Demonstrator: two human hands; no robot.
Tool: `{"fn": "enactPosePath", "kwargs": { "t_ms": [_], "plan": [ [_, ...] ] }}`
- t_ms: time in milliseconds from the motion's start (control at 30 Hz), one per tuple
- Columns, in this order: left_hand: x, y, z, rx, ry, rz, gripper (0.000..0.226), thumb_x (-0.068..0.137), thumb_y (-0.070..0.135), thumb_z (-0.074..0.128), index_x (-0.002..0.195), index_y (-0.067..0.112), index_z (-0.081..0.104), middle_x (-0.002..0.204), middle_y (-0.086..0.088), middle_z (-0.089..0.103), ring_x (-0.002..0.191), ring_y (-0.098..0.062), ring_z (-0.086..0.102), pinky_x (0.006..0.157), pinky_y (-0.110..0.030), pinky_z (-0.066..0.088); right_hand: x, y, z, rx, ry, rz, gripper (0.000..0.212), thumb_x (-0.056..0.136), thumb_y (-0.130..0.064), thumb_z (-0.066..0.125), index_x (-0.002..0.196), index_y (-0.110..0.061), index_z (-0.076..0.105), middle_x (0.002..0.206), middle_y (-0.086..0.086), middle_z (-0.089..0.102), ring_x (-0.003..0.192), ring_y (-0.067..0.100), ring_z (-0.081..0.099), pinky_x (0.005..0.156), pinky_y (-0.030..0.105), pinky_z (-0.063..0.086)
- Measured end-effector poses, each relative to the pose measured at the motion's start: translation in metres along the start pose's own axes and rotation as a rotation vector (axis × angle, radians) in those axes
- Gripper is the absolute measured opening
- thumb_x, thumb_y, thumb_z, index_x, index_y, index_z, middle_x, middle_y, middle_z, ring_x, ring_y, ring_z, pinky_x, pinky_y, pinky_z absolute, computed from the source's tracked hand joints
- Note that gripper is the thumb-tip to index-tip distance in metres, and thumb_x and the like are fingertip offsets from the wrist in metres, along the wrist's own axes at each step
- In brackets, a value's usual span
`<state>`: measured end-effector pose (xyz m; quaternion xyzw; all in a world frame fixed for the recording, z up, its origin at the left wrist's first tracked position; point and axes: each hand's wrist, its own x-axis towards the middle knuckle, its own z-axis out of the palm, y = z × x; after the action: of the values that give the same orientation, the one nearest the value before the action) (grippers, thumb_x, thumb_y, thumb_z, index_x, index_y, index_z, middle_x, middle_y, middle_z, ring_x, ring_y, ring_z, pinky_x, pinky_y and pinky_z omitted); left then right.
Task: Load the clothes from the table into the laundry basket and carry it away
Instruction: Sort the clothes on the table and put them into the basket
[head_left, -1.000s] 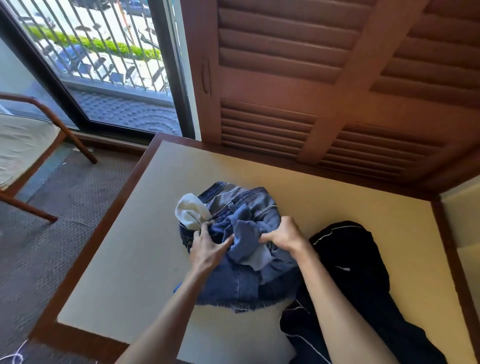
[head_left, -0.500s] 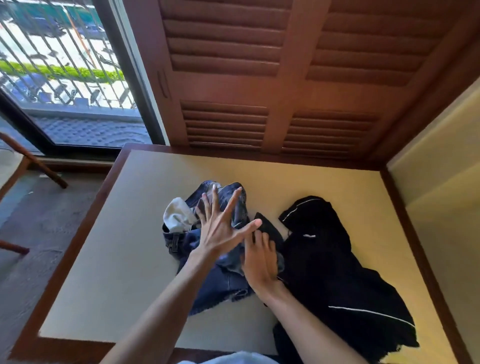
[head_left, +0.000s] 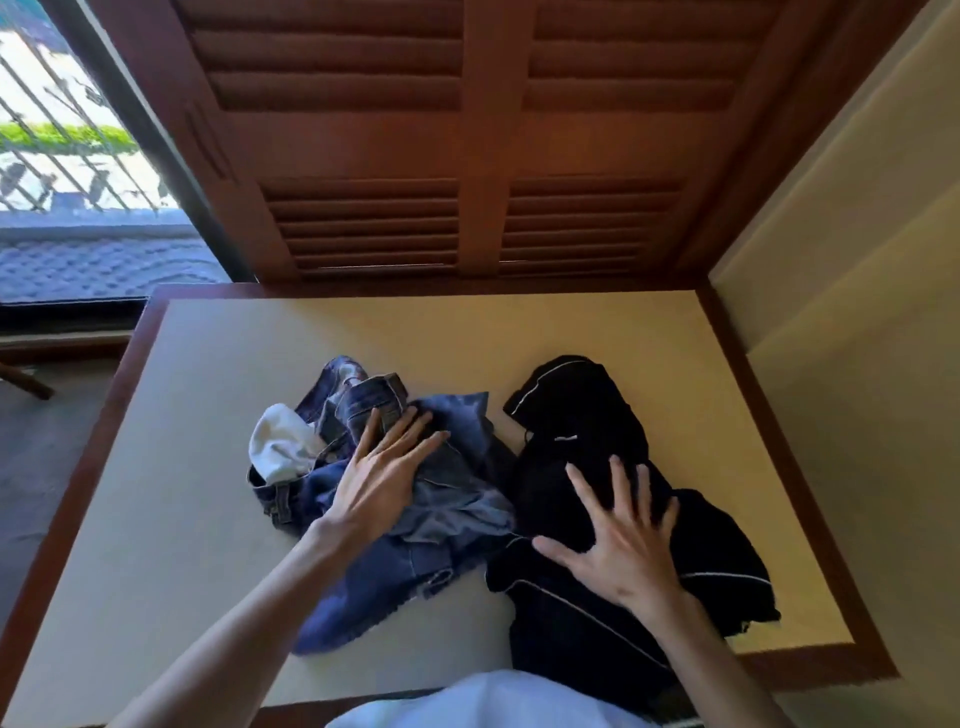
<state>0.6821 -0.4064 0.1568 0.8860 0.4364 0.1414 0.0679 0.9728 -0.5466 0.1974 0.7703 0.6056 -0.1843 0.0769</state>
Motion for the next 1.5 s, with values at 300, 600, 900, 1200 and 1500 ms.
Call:
{"fn": "enactPosePath", "kwargs": {
  "t_ms": [300,600,900,1200,1500],
  "plan": [
    [-0.005,0.036,0.010,0.179,-0.284,-0.056,0.100,0.077,0.095,0.033,0.157,0.035,0.030,0.164,-0.023,0.022,0.153,-0.046,0.003,0.117,-0.072,-0.003,-0.039,0.030,0.057,-0.078,-0.130,-0.169,0.105,0.069,-0.100,0.031,0.157,-0.046,0.010,0.167,0.011,-0.013,0.151,0.048,-0.006,0.105,0.080,0.021],
    [0.017,0.037,0.012,0.209,-0.309,-0.025,0.099,0.079,0.093,0.034,0.148,0.024,0.050,0.156,-0.028,0.036,0.152,-0.044,0.018,0.121,-0.064,0.000,-0.066,0.066,0.026,0.003,0.198,-0.342,0.080,0.086,-0.079,0.047,0.152,-0.035,0.038,0.161,0.007,0.032,0.153,0.031,0.017,0.116,0.061,0.015],
    [0.025,0.044,0.016,0.110,-0.290,-0.148,0.100,0.073,0.096,0.038,0.150,0.033,0.044,0.158,-0.013,0.040,0.151,-0.038,0.022,0.122,-0.060,-0.001,-0.004,0.056,0.057,0.134,0.161,-0.222,0.037,0.073,-0.022,0.079,0.105,-0.028,0.060,0.107,0.002,0.065,0.100,0.031,0.062,0.076,0.047,0.052],
    [0.045,0.071,-0.001,-0.177,-0.435,-0.390,0.110,0.064,0.105,0.013,0.157,0.049,-0.001,0.169,0.002,0.013,0.155,-0.038,-0.004,0.113,-0.064,-0.024,0.076,0.058,-0.017,1.472,-0.002,0.220,0.015,0.088,0.002,0.067,0.101,-0.005,0.068,0.099,0.016,0.071,0.091,0.028,0.070,0.079,0.040,0.057],
    [0.086,0.127,0.019,-0.041,-0.608,-0.504,0.147,0.043,0.111,0.026,0.155,0.032,-0.025,0.159,-0.040,-0.003,0.147,-0.058,-0.006,0.111,-0.072,-0.019,0.096,0.025,0.023,1.132,0.251,0.418,0.027,0.089,-0.005,0.066,0.115,0.000,0.065,0.114,0.017,0.067,0.108,0.032,0.061,0.086,0.032,0.046]
  ]
}}
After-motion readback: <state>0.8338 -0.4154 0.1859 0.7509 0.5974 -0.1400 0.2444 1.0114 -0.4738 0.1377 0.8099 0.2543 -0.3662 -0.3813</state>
